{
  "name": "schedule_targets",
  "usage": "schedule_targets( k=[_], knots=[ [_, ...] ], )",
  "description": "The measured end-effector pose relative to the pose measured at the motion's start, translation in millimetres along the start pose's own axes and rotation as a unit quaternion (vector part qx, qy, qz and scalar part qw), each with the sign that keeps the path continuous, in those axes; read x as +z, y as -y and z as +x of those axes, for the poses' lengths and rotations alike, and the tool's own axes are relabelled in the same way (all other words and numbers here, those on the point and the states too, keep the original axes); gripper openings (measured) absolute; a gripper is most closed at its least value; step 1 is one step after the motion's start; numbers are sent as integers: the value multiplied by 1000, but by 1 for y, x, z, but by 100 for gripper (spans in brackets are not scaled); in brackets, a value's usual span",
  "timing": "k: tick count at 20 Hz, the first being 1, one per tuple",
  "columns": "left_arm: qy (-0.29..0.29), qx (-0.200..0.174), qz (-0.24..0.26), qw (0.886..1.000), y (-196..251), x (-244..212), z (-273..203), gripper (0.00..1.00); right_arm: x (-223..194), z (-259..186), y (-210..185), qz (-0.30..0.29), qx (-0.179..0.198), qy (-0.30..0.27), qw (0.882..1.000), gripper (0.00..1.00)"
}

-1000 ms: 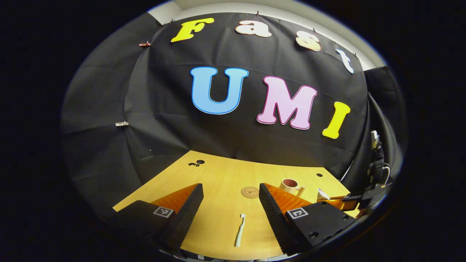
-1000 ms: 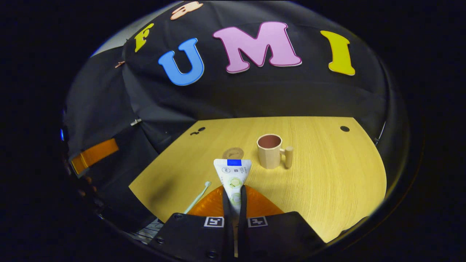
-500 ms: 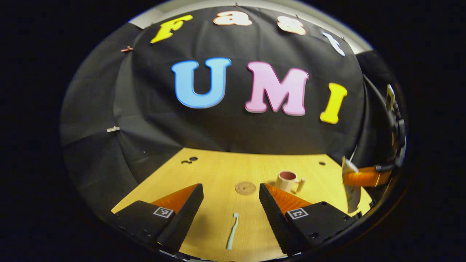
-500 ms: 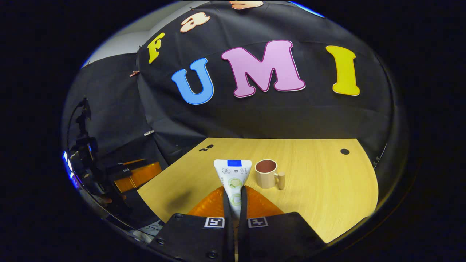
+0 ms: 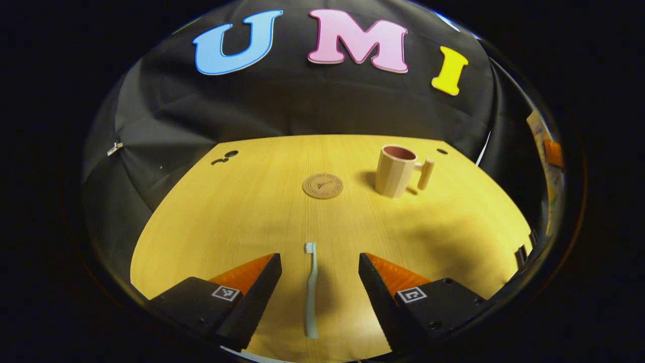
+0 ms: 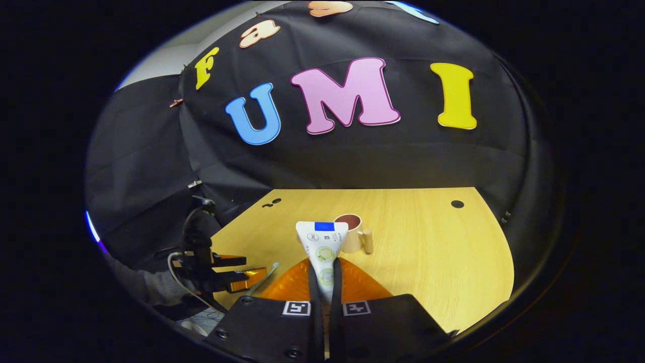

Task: Put the toothbrush and toothpaste on the desktop into the cup, then pick up the cup and place it on the coaster on the desktop.

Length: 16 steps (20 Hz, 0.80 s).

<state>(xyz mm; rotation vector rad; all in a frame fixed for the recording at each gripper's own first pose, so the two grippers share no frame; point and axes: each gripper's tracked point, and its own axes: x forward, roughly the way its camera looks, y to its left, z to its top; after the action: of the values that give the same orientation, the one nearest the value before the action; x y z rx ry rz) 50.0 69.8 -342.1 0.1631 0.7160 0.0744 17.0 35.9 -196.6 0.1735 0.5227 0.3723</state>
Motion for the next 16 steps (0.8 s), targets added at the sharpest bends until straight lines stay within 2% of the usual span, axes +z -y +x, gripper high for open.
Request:
schedule_targets(
  k=[7,12,14,15,16],
  knots=[
    [-65,6,13,998,-7,-41,35,97,-6,-4,28,13,-18,-6,1000,8],
    [-69,-8,-1,998,-4,-45,42,93,-6,1,38,26,-17,-12,999,8],
    [-67,-4,-7,998,-7,-45,43,88,-6,4,40,22,-15,-12,1000,8],
    [-66,-5,-4,998,-7,-45,43,81,-7,5,41,24,-14,-13,1000,8],
    [-66,-2,4,998,-8,-46,44,66,-7,5,42,30,-13,-13,999,8]
  ],
)
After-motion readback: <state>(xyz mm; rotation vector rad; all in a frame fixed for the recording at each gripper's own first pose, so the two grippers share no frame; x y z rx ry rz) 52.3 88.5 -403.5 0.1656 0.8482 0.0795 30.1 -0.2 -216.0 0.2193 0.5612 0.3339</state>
